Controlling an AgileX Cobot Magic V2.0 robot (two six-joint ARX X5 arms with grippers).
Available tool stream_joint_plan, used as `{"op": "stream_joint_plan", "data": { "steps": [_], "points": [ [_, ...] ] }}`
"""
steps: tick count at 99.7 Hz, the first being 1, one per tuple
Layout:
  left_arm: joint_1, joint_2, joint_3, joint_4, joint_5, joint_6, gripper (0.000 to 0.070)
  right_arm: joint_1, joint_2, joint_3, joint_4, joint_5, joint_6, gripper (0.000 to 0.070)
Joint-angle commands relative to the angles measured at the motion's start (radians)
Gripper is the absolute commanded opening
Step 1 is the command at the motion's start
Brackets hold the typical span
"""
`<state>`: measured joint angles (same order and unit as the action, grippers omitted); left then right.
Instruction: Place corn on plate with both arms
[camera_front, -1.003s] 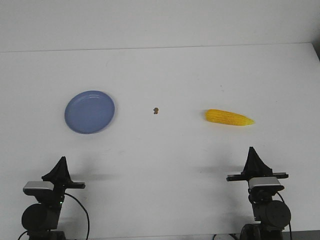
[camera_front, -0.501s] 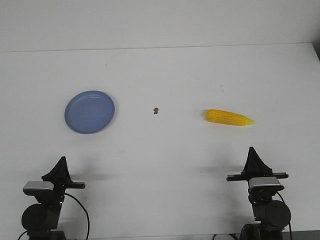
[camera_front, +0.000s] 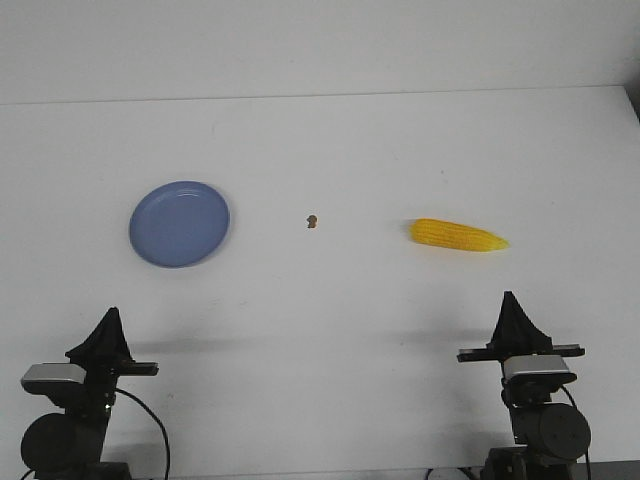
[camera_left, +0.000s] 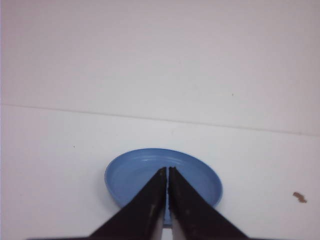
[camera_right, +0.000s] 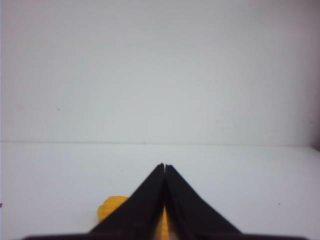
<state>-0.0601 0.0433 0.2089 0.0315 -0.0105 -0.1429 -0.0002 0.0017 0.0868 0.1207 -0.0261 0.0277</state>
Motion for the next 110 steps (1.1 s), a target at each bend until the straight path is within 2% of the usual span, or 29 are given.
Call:
{"op": "stream_joint_plan", "data": {
  "steps": [1, 15, 32, 67, 82, 110],
  "points": [
    [0.001, 0.029, 0.062, -0.042, -0.002, -0.024, 0.0016, 0.001, 0.0, 0.061, -0.051, 0.0, 0.011, 0.0003],
    [0.001, 0.145, 0.221, -0.163, -0.006, -0.011, 0.0016, 0.001, 0.026, 0.194, -0.241, 0.0, 0.056, 0.0003],
    [0.001, 0.346, 0.446, -0.309, -0.009, 0.064, 0.0016, 0.001, 0.128, 0.37, -0.433, 0.0, 0.062, 0.0003],
    [0.001, 0.684, 0.821, -0.641, -0.008, 0.079, 0.0016, 0.001, 0.478, 0.747, -0.823, -0.001, 0.062, 0.0003],
    [0.001, 0.769, 0.895, -0.719, -0.008, 0.078, 0.0016, 0.001, 0.592, 0.825, -0.908, -0.003, 0.063, 0.0003],
    [0.0, 0.778, 0.896, -0.716, -0.008, 0.074, 0.0016, 0.001, 0.64, 0.832, -0.907, -0.003, 0.063, 0.0002]
  ]
}}
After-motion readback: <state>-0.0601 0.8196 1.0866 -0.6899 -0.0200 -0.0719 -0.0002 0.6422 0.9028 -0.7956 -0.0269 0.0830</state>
